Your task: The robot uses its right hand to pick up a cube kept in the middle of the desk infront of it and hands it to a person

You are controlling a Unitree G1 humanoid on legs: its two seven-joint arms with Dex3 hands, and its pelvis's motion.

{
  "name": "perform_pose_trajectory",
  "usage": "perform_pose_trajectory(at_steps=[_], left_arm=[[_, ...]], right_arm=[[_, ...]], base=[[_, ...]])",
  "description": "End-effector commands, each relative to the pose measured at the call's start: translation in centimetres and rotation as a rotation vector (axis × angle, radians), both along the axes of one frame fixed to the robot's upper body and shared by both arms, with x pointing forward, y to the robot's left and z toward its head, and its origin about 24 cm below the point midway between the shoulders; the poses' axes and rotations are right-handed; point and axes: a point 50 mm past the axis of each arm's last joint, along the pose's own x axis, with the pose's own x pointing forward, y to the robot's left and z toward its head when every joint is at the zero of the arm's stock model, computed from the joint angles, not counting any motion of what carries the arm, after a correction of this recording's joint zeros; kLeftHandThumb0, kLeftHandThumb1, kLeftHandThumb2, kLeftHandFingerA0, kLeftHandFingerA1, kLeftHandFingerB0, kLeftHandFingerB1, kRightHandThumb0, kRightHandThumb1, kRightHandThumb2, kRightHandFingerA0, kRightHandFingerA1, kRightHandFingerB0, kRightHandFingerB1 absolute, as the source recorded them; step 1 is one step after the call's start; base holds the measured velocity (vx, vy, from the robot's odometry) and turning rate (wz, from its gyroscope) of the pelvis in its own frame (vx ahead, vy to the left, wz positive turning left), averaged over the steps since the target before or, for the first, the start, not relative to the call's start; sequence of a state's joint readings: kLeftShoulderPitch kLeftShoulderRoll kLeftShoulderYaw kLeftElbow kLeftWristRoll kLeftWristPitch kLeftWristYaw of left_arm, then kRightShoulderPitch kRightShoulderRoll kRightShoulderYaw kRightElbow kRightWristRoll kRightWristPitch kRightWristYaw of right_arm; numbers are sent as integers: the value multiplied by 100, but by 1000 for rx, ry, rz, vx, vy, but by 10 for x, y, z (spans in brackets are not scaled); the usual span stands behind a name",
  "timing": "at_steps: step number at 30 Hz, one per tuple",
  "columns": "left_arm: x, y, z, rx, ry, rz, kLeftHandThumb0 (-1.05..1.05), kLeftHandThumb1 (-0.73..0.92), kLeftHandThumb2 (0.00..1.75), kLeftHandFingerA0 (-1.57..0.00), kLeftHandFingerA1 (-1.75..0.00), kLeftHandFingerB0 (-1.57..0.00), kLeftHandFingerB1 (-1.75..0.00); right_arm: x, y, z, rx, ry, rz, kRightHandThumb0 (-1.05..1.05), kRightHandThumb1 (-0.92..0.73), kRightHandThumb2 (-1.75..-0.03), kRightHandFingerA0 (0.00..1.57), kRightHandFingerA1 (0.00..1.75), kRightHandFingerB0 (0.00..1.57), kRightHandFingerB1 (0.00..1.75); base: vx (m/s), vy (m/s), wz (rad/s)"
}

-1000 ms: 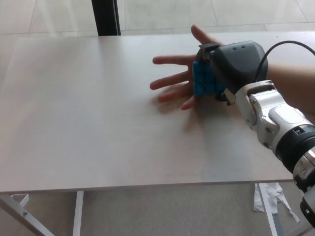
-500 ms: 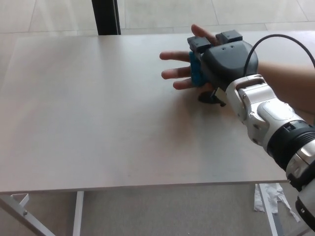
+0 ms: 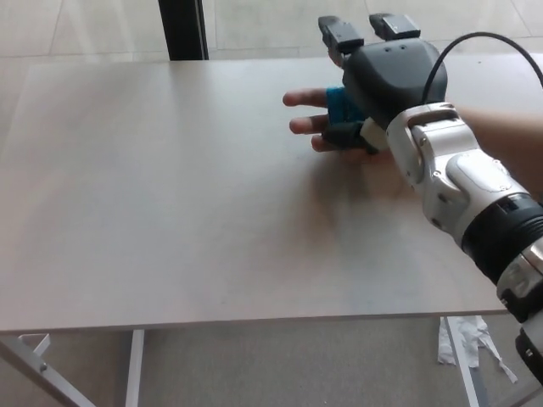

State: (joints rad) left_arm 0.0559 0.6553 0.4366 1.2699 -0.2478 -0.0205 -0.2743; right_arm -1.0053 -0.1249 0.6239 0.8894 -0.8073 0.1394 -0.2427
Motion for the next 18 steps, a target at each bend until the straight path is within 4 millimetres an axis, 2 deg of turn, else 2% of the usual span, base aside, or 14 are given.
perform_pose_trajectory(at_steps=[1,2,3,4,5,7,10,11,12,14,15,16,17,18], left_arm=[[-3,0,1,13,1,-16,-66,68,61,-46,-56,-49,-45],[-3,1,1,14,-1,-15,-66,68,61,-46,-56,-49,-45],[-3,1,1,14,-9,-13,-62,69,61,-46,-55,-47,-45],[-3,1,1,17,-3,-15,-63,70,61,-47,-53,-48,-44],[-2,1,1,23,10,-18,-63,70,61,-44,-53,-48,-43],[0,1,1,24,15,-19,-63,70,61,-44,-53,-48,-43],[-1,1,1,5,-22,14,-63,68,60,-46,-55,-54,-47],[-2,1,1,-3,-34,23,-62,67,60,-43,-56,-52,-48],[-2,2,2,6,-24,19,-62,69,61,-48,-54,-54,-46],[-3,3,3,25,-3,9,-62,69,61,-48,-54,-54,-46],[-2,4,4,21,-6,16,-63,69,61,-47,-55,-56,-47],[-2,4,4,27,-7,0,-63,69,61,-48,-57,-53,-47],[-1,4,5,30,-7,-1,-62,69,61,-48,-54,-53,-46],[-1,5,6,30,-6,5,-62,69,61,-48,-54,-53,-46]], right_arm=[[1,-13,51,75,-64,7,-105,-55,-83,0,0,0,1],[1,-13,52,80,-66,10,-105,-55,-83,0,0,0,1],[-7,-19,70,123,-103,39,-104,-57,-82,0,0,0,2],[-10,-22,75,133,-112,51,-105,-73,-64,0,0,0,1],[-17,-28,83,155,-125,73,-105,-59,-107,0,27,0,13],[-23,-32,88,175,-133,88,-105,-59,-107,0,27,0,13],[-83,-69,114,273,-216,160,-101,-62,-102,0,28,0,6],[-97,-79,117,323,-220,147,-88,-64,-69,0,2,0,23],[-105,-86,118,352,-218,142,-90,-56,-99,0,27,0,12],[-112,-92,119,367,-214,141,-90,-56,-99,0,27,0,12],[-133,-116,121,492,-212,139,-85,-53,-92,0,24,4,19],[-153,-136,125,566,-250,113,-74,-48,-84,4,44,8,38],[-170,-151,125,645,-295,83,-65,-47,-82,30,52,21,42],[-183,-162,123,711,-332,57,-65,-47,-82,30,52,21,42]], base=[[0,0,0],[0,0,0],[0,0,0],[0,0,0],[0,0,0],[0,0,0],[0,0,0],[0,0,0],[0,0,0],[0,0,0],[0,0,0],[0,0,0],[0,0,0],[0,0,0]])
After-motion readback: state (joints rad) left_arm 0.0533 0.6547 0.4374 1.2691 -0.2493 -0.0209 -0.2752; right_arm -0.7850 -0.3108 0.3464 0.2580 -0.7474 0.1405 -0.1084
